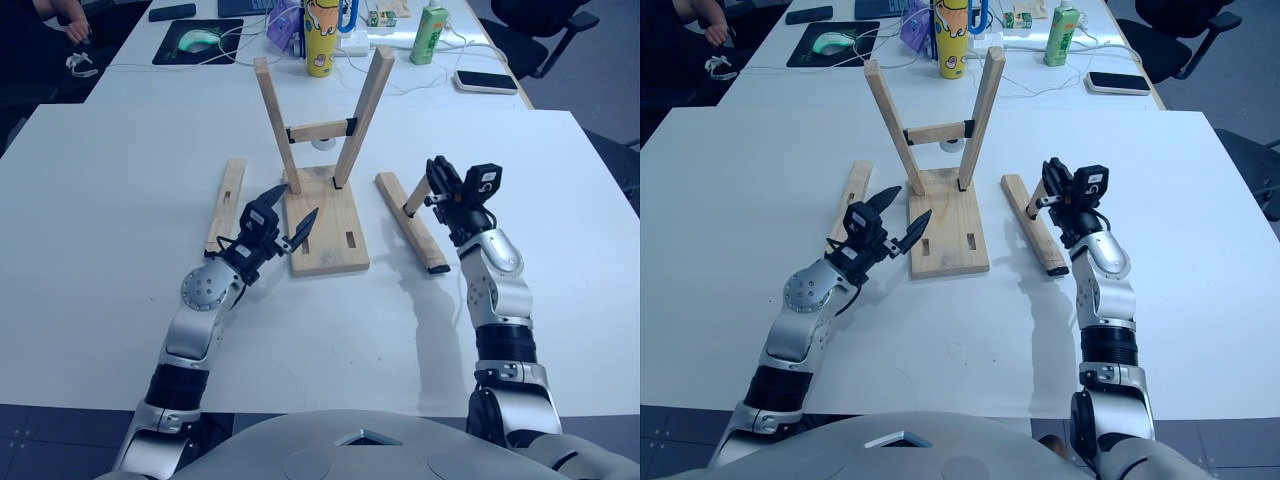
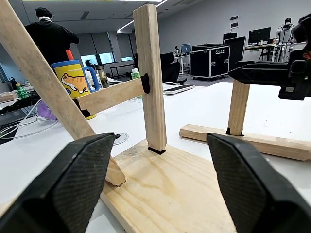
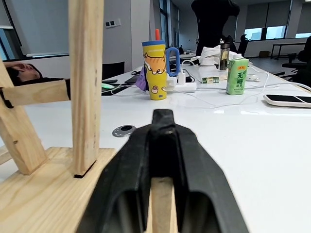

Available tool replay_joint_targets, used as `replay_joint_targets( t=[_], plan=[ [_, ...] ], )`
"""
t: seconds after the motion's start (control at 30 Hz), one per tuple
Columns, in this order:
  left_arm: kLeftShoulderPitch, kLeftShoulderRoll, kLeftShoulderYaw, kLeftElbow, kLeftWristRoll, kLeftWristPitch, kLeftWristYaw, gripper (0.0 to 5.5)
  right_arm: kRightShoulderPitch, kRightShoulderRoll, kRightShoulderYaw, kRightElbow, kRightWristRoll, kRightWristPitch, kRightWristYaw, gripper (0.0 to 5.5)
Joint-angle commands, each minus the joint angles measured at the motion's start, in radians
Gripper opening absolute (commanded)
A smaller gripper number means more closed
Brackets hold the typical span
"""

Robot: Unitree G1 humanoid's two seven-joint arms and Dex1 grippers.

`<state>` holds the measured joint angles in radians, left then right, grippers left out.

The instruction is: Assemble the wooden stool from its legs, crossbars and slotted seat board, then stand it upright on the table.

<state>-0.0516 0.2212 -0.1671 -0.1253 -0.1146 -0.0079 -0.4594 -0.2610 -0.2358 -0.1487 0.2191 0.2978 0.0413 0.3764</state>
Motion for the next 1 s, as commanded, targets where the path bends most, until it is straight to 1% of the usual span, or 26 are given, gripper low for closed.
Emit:
replay_joint_targets(
  t=[0.03, 0.23, 0.27, 0.37, 0.63, 0.77, 0.9, 1.0],
  plan=[
    [-0.024, 0.006, -0.002, 0.019, 0.017, -0.001, -0.001, 3.51, 0.036, -0.015, 0.026, 0.068, -0.069, 0.038, -0.033, 0.41],
    [-0.023, 0.003, 0.000, 0.027, 0.022, -0.010, 0.002, 3.51, 0.028, -0.020, 0.024, 0.043, -0.065, 0.018, -0.024, 0.41],
    [-0.023, 0.003, 0.001, 0.028, 0.022, -0.011, 0.003, 3.51, 0.020, -0.020, 0.023, 0.036, -0.061, 0.019, -0.021, 0.77],
    [-0.019, -0.001, -0.001, 0.030, 0.022, -0.013, 0.006, 3.51, -0.011, -0.025, 0.018, 0.010, -0.056, 0.042, -0.022, 1.22],
    [-0.004, -0.003, -0.002, 0.036, 0.026, -0.026, 0.012, 3.51, -0.122, -0.060, -0.012, -0.175, -0.013, 0.164, -0.030, 1.22],
    [0.011, -0.015, -0.006, 0.028, 0.036, -0.029, 0.031, 3.51, -0.275, -0.101, -0.030, -0.196, -0.002, 0.227, -0.043, 1.22],
    [0.003, -0.027, -0.008, 0.039, 0.040, -0.036, 0.044, 3.51, -0.388, -0.109, -0.039, -0.105, -0.003, 0.216, -0.037, 0.63],
    [-0.004, -0.031, -0.013, 0.045, 0.042, -0.039, 0.046, 3.51, -0.426, -0.103, -0.036, -0.055, -0.006, 0.197, -0.029, 0.18]
  ],
)
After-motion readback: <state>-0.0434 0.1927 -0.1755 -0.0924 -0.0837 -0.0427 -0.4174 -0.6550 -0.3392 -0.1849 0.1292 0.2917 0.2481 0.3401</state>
